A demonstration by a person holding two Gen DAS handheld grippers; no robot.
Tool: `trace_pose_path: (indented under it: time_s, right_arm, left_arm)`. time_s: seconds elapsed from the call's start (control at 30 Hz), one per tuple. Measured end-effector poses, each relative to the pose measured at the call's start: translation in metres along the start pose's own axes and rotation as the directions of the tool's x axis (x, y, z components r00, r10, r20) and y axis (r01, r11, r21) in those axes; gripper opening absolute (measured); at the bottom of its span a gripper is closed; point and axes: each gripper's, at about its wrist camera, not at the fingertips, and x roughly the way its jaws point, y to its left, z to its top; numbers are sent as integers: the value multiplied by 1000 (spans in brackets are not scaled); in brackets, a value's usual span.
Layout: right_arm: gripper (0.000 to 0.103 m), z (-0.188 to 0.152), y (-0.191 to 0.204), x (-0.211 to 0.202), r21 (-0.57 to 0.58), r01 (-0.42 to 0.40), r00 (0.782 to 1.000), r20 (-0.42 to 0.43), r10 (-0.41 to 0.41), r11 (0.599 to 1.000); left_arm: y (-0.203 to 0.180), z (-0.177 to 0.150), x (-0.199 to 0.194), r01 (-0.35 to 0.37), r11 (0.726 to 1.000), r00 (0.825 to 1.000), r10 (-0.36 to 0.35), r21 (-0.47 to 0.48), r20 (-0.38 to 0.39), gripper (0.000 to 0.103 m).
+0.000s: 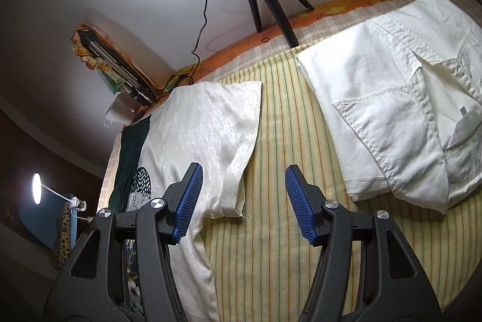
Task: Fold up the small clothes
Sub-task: 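Open both grippers and move them to the white sleeve side, then grasp the white side edge and sleeve with both grippers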
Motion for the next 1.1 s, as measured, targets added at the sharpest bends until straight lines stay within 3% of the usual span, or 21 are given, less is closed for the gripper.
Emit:
trace_pose_path:
  time_s: [0.3, 0.53, 0.63, 0.73, 0.8, 1.1]
  right_arm:
    - [60, -5, -9, 46, 39, -34, 995, -91, 37, 999]
    - [60, -5, -5, 69, 74, -71, 990, -114, 79, 995]
    - [47, -7, 3, 78, 64, -84, 988, -128, 92, 994]
    - [30, -13, 12, 86, 13, -40, 990, -133, 41, 999]
    - [7, -11, 14, 89, -7, -15, 990, -143, 14, 1000]
    - [4, 16, 28, 67, -2, -10, 1000, -28, 10, 1000]
  left_arm:
    - [-17, 7, 38, -17, 999, 999, 19, 41, -48, 44]
    - [-14, 9, 50, -24, 999, 998, 26, 28, -65, 30]
    - [-11, 10, 50, -14, 1000, 998, 15, 14, -65, 20]
    - [-7, 11, 50, 8, 1000, 998, -9, -10, -67, 9]
    - [-2, 13, 46, 19, 999, 998, -20, -28, -64, 2]
    - [17, 17, 15, 59, 990, 998, -59, -124, 3, 0]
